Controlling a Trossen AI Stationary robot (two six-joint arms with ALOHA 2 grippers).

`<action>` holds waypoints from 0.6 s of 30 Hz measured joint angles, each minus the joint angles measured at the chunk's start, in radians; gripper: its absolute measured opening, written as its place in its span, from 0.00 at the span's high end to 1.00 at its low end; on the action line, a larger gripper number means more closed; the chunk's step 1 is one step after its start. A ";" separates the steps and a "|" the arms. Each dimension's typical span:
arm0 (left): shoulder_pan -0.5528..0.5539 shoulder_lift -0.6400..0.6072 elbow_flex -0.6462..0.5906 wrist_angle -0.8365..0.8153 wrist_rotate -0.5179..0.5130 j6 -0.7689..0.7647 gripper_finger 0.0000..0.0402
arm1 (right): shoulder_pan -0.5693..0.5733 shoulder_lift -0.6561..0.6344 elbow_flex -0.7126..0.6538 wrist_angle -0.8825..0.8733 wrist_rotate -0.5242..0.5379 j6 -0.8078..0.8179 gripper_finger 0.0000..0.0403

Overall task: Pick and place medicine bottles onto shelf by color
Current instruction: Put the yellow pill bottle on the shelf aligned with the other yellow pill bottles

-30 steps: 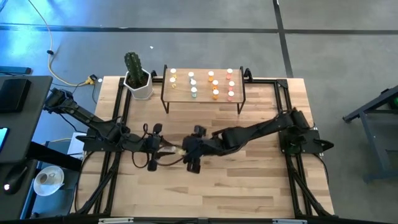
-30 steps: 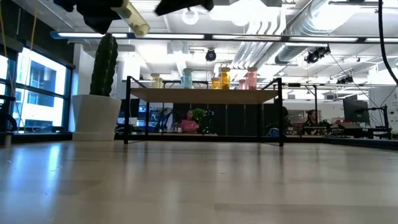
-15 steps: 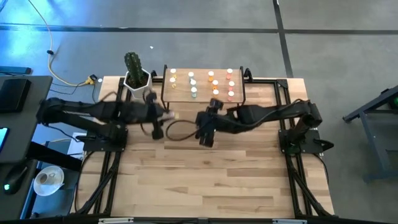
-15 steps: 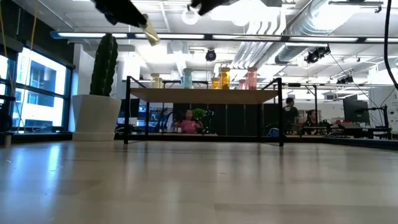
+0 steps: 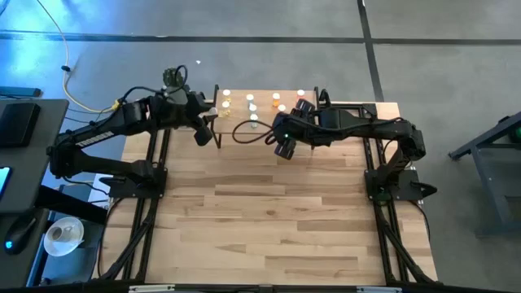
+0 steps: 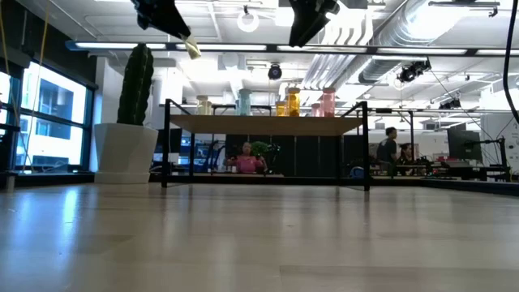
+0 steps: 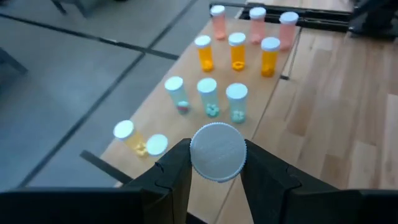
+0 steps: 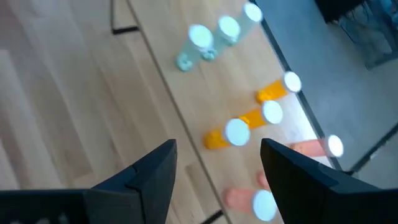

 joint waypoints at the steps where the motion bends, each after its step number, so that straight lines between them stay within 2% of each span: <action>1: 0.017 0.010 0.012 -0.010 0.024 0.000 0.72 | -0.009 0.000 0.000 -0.007 0.000 0.000 0.44; 8: 0.075 0.126 0.058 -0.042 0.098 0.000 0.72 | -0.056 0.000 0.000 -0.054 -0.001 0.001 0.44; 14: 0.092 0.256 0.099 -0.144 0.101 0.000 0.72 | -0.077 0.000 0.000 -0.071 -0.001 -0.008 0.44; 18: 0.092 0.311 0.104 -0.153 0.100 0.000 0.72 | -0.087 0.000 0.000 -0.081 -0.001 -0.009 0.44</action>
